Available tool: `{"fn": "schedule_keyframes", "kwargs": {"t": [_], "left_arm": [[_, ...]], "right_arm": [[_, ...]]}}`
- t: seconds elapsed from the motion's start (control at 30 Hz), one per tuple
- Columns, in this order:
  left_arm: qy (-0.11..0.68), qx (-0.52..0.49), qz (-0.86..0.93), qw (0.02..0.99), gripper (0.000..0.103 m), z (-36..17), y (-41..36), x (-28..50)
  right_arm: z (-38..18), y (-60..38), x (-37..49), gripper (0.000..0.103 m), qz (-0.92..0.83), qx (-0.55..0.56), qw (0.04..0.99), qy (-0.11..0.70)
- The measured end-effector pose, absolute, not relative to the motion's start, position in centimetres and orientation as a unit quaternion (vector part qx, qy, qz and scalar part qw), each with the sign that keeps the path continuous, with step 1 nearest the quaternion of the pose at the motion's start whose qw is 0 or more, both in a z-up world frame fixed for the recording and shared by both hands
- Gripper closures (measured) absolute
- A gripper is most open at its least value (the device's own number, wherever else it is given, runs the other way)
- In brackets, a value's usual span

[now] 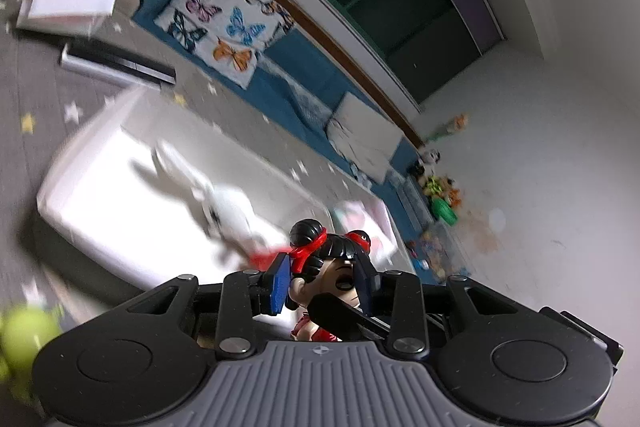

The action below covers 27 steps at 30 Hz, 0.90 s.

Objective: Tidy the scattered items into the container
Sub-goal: 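Lift the doll and carry it toward the grey box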

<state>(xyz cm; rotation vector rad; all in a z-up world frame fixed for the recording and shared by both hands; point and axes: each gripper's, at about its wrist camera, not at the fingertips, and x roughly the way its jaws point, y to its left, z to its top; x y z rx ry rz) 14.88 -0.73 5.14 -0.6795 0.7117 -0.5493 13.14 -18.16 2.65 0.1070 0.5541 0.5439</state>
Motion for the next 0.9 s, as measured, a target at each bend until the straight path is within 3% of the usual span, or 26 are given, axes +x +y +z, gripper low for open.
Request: {"fn": "schedule_keyframes", "kwargs": {"t": [0.53, 0.9], "left_arm": [[0.401, -0.335, -0.209, 0.827, 0.067, -0.8, 0.5, 24.6], [0.417, -0.325, -0.199, 0.825, 0.067, -2.1, 0.1, 25.0]], "right_arm": [[-2.5, -15.1, 24.6, 0.049, 0.244, 0.036, 0.898, 0.364], [-3.5, -13.1, 25.5, 0.067, 0.232, -0.020, 0.893, 0.386]]}}
